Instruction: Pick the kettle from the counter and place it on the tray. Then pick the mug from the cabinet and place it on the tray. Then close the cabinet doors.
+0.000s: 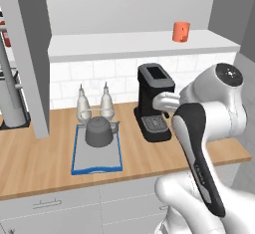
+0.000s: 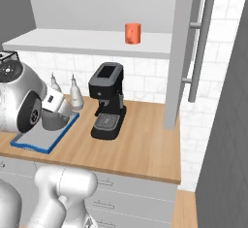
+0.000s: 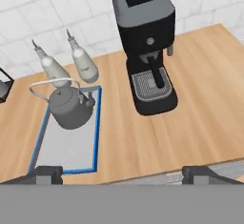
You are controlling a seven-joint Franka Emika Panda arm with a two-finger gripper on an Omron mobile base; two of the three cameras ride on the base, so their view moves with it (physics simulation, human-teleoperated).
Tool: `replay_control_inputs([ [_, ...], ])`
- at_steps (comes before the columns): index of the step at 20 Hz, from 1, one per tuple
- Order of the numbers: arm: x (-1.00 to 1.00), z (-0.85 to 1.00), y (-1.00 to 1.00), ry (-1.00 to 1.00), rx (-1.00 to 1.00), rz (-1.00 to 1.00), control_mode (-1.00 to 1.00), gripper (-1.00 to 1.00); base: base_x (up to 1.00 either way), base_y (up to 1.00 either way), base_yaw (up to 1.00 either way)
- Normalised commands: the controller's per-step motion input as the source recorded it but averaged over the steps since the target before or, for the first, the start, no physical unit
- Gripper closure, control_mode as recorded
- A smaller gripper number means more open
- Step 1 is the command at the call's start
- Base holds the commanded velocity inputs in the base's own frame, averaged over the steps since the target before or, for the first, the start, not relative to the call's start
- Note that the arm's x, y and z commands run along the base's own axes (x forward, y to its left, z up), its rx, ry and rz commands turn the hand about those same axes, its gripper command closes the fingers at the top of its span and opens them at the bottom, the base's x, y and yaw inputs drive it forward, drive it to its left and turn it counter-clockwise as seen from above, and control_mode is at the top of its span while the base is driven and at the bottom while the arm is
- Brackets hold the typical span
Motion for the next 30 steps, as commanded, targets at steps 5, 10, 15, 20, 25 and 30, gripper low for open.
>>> replay_control_inputs([
  [5, -0.06, 0.49, -0.53, -0.17, -0.13, 0.0, -1.0, -1.0, 0.0, 0.0, 0.0],
  [10, -0.08, 0.61, -0.47, -0.11, -0.05, 0.0, -1.0, -1.0, 0.0, 0.0, 0.0],
  [15, 0.0, 0.55, -0.36, 0.0, -0.09, 0.0, -1.0, -1.0, 0.0, 0.0, 0.0],
  [20, 0.0, 0.18, -0.24, -0.07, -0.14, 0.0, -1.0, -1.0, 0.0, 0.0, 0.0],
  [25, 0.0, 0.11, -0.22, -0.11, -0.09, 0.0, -1.0, -1.0, 0.0, 0.0, 0.0],
  [30, 0.0, 0.46, -0.15, -0.01, 0.0, 0.0, -1.0, -1.0, 0.0, 0.0, 0.0],
])
